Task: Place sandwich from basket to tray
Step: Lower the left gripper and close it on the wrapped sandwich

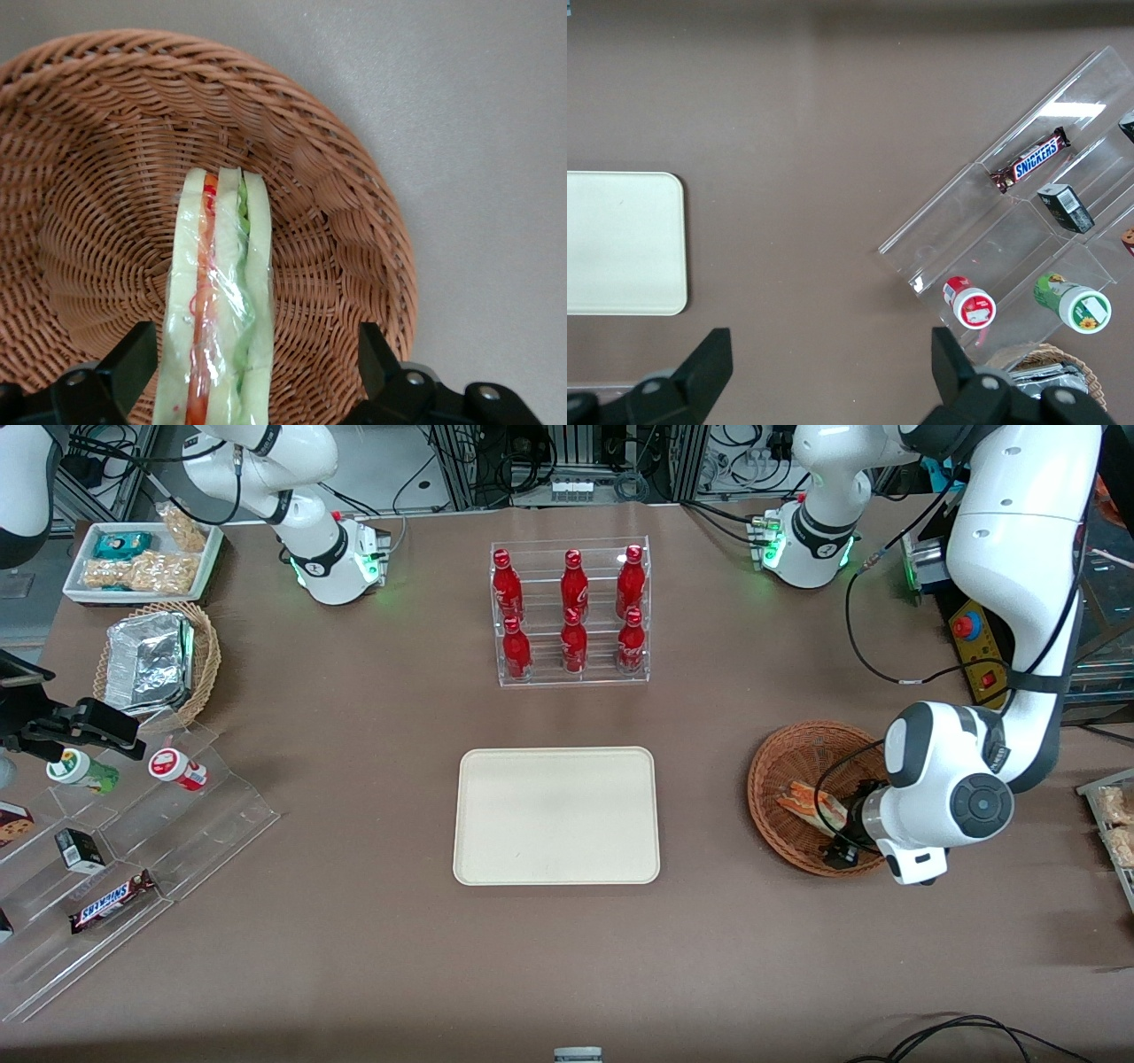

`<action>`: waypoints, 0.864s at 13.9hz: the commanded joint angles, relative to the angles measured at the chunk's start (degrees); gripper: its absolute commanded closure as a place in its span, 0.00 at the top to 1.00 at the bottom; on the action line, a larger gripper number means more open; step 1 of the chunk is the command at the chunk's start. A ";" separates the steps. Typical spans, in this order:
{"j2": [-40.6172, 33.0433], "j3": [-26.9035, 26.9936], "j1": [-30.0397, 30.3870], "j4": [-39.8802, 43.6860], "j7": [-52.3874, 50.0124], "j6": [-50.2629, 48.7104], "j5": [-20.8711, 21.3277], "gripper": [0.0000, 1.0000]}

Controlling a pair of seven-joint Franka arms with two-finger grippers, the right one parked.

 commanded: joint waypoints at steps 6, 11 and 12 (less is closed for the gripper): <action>-1.01 0.04 -1.29 -5.48 -1.64 1.74 0.72 1.00; -1.53 -0.05 -1.82 -5.40 -5.67 1.13 0.63 0.29; -1.71 0.04 -1.82 -5.05 -5.42 0.95 0.72 0.09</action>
